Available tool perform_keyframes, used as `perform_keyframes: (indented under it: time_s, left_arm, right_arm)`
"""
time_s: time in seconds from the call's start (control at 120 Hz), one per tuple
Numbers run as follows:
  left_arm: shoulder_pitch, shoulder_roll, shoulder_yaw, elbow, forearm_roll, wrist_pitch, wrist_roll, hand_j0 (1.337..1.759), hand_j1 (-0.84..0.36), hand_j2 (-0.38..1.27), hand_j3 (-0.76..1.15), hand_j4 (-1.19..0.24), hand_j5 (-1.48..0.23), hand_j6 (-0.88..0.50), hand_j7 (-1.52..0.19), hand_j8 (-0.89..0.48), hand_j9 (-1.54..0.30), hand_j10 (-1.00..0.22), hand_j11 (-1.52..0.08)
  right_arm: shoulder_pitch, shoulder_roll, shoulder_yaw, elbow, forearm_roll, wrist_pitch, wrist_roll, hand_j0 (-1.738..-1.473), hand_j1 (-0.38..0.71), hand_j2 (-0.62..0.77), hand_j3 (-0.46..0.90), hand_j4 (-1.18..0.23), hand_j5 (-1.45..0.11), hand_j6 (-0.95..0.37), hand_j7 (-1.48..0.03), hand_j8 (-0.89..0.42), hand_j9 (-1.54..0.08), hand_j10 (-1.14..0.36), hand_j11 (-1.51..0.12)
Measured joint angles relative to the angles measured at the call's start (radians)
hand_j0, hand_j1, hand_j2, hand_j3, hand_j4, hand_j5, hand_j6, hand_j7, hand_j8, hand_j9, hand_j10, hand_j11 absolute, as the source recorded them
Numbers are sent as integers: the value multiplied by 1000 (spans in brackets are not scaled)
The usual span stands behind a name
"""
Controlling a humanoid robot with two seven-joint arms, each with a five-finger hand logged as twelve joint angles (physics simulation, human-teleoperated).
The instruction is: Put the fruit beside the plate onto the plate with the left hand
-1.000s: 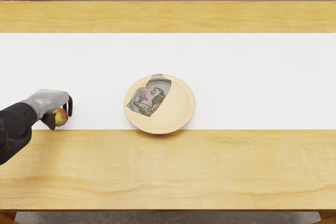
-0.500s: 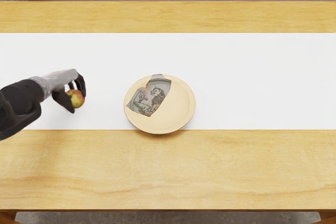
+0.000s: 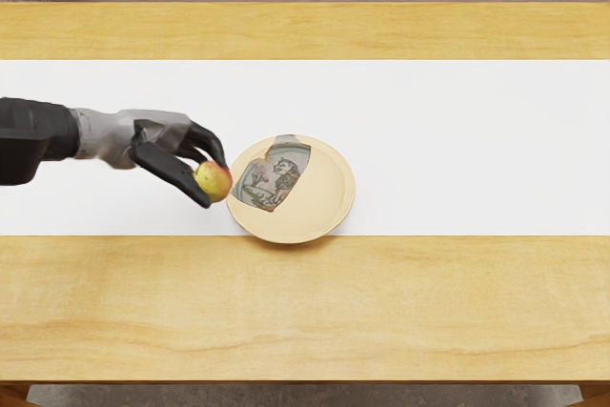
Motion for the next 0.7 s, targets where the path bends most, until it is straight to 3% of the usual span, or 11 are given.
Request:
perform_keyframes:
  time_s: [0.133,0.358,0.5,0.7]
  left_arm:
    - [-21,-50,-33,39,-41,-50,0,1655,-365,454,0,-714,-1018,-381,-977,-408,-978,-755,-977]
    - [-139,-174,-49,157,0,-58,0,1656,-357,460,0,-717,-1020,-410,-985,-409,-973,-752,-972]
    - [-165,-301,-47,209,179,-51,0,1657,-381,513,0,-724,-1009,-416,-975,-414,-969,-759,-968]
    - [-148,-314,46,230,423,-37,0,1658,-456,714,0,-727,-1024,-433,-975,-416,-972,-782,-969]
  right_arm:
    - [0,0,0,0,0,0,0,-1658,-333,-3,0,-13,-17,-13,-17,-13,-17,-13,-17]
    - [0,0,-1,-1,0,0,0,-1658,-333,-3,0,-13,-17,-13,-17,-13,-17,-13,-17]
    - [0,0,-1,-1,0,0,0,-1658,-333,-3,0,-13,-17,-13,-17,-13,-17,-13,-17]
    - [0,0,-1,-2,0,0,0,-1658,-333,-3,0,-13,-17,-13,-17,-13,-17,-13,-17]
